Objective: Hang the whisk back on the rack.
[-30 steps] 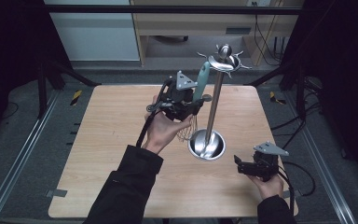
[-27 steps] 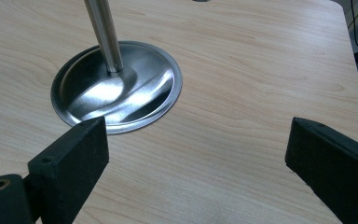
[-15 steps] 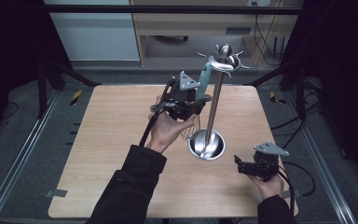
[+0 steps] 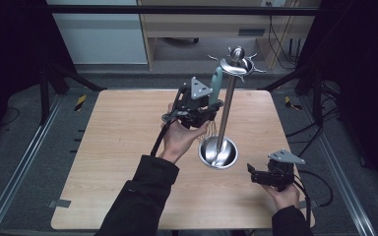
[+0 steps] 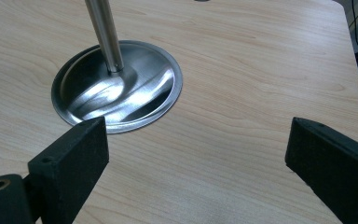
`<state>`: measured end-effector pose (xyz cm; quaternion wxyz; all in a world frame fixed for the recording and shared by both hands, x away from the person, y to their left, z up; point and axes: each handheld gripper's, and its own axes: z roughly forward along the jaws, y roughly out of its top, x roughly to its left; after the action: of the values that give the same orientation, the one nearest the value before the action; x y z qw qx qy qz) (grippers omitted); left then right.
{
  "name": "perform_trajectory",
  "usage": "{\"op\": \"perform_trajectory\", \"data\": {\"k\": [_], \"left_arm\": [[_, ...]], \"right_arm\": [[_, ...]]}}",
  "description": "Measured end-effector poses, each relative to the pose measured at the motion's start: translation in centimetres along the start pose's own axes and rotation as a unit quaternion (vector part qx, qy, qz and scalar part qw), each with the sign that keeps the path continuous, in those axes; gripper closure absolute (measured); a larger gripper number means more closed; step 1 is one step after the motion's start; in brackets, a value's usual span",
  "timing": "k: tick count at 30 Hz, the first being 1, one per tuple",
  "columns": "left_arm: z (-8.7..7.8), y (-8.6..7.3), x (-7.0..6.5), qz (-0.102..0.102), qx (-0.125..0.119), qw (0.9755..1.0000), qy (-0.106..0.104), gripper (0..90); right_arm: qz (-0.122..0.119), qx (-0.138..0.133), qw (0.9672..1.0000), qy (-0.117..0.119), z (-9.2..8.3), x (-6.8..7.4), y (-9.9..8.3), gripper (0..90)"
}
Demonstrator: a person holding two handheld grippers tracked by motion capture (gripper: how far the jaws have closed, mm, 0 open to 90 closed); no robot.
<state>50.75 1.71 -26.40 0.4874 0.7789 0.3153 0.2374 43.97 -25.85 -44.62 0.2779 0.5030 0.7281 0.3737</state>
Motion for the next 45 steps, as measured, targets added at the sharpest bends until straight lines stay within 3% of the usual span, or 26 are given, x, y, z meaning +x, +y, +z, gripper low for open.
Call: {"op": "perform_trajectory", "data": {"k": [6, 9, 20, 29, 41, 45], "left_arm": [[-0.3, -0.1, 0.1, 0.012, -0.008, 0.9999, 0.005, 62.4], [-0.5, -0.3, 0.2, 0.005, -0.010, 0.9999, 0.002, 59.0], [-1.6, -1.7, 0.5, 0.008, -0.003, 0.9999, 0.006, 48.9], [-2.7, -4.3, 0.8, 0.004, 0.013, 0.9999, -0.005, 46.2], [-3.6, -8.9, 1.1, -0.008, 0.022, 0.9995, -0.019, 42.8], [-3.7, -10.4, 1.3, -0.009, 0.038, 0.9990, -0.022, 41.4]], "right_arm": [[-0.003, -0.001, 1.0000, -0.002, 0.0, 0.0, 0.0, 6.2], [0.001, 0.001, 1.0000, 0.000, 0.0, 0.0, 0.0, 6.2], [0.002, 0.002, 1.0000, -0.002, 0.0, 0.0, 0.0, 6.2], [0.002, 0.003, 1.0000, -0.003, 0.0, -0.1, 0.0, 6.2], [0.001, 0.006, 1.0000, -0.004, 0.0, -0.1, -0.1, 6.2], [-0.001, 0.005, 1.0000, -0.006, 0.0, -0.1, -0.2, 6.1]]}}
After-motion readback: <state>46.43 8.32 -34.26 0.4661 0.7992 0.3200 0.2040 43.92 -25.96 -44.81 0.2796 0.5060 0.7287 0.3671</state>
